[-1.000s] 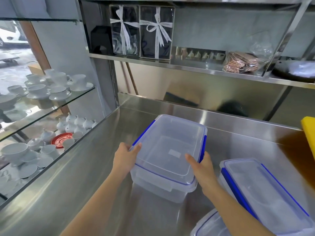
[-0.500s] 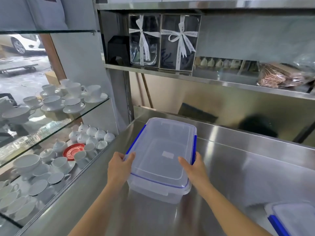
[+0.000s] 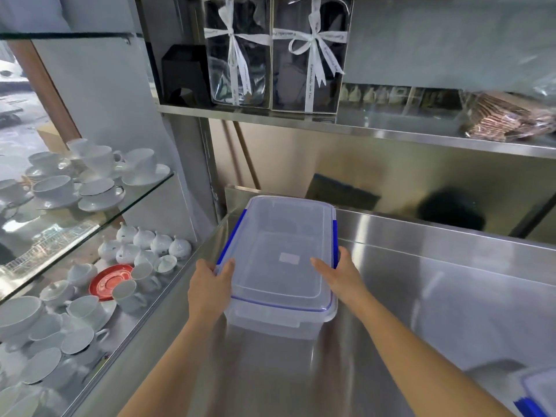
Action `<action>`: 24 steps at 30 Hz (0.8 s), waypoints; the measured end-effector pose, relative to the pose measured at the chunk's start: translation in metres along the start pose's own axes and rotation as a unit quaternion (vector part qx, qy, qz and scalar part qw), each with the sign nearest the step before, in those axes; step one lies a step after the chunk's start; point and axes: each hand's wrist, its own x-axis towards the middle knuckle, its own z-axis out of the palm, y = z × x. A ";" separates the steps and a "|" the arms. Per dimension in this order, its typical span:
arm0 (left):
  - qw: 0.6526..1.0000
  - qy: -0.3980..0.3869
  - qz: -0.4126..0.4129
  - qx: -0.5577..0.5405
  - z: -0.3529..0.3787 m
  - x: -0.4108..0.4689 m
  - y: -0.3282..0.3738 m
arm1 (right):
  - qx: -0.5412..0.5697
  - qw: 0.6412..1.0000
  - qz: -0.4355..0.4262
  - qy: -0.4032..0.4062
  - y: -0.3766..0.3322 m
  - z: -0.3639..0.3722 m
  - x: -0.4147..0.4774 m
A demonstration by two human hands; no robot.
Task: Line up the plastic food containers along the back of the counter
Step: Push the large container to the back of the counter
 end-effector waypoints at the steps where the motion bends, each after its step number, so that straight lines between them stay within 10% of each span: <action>1: 1.000 -0.002 0.000 0.006 -0.001 -0.001 0.001 | -0.006 1.000 0.002 0.002 -0.001 0.000 0.000; 8: 0.970 0.035 0.084 0.224 -0.020 -0.019 0.030 | -0.124 0.992 -0.023 -0.002 -0.016 -0.012 -0.021; 13: 0.955 0.053 0.223 0.186 -0.014 -0.064 0.056 | -0.270 0.962 -0.047 -0.006 -0.014 -0.057 -0.056; 24: 0.902 -0.194 0.352 0.156 0.083 -0.230 0.079 | -0.366 0.927 -0.006 0.084 0.050 -0.207 -0.162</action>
